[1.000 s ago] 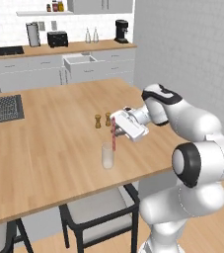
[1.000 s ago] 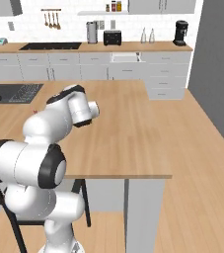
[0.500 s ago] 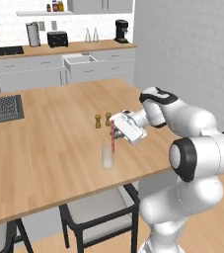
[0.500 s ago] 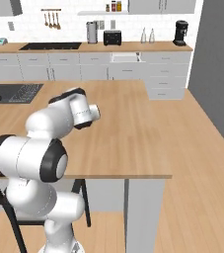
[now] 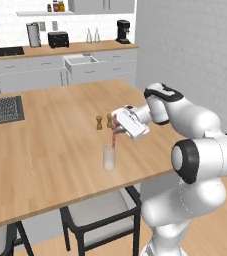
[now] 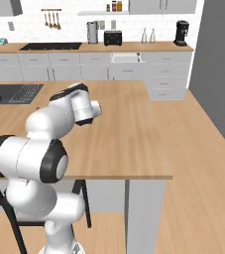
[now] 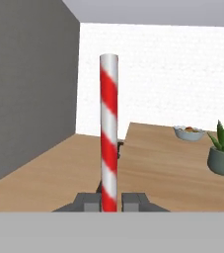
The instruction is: Take a straw from the drawer in front and place it inside the glass cup on the dining counter.
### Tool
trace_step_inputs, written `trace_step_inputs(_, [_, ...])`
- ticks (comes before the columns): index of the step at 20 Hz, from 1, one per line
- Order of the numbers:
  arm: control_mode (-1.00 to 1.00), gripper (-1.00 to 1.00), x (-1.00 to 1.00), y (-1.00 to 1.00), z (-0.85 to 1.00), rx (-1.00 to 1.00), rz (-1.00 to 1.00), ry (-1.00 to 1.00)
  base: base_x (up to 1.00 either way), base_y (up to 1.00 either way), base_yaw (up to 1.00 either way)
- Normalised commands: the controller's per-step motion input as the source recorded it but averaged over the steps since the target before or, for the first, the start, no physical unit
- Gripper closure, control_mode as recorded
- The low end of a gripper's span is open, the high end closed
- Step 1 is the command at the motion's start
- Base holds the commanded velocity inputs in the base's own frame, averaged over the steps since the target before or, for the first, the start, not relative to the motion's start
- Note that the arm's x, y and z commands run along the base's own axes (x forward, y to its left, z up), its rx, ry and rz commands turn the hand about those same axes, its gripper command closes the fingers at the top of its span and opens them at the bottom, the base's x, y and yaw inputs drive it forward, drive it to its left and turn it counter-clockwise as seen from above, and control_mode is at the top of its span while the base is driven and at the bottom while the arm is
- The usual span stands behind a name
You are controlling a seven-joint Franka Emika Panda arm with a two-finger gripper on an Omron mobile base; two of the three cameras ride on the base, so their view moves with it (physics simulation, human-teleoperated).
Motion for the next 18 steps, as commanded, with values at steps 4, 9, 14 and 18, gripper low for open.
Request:
trace_step_inputs(4, [-1.0,1.0,0.39,0.0,0.02,0.0,0.0,0.0,0.0,0.0,0.0])
trace_step_inputs(9, [-1.0,1.0,0.46,0.03,-0.12,0.0,0.0,0.02,0.0,0.0,0.0])
trace_step_inputs(14, [-1.0,1.0,0.19,0.1,-0.3,0.0,0.0,0.01,0.0,0.0,0.0])
trace_step_inputs(18, [-1.0,1.0,0.11,0.1,-0.35,0.0,0.0,0.0,0.0,0.0,0.0])
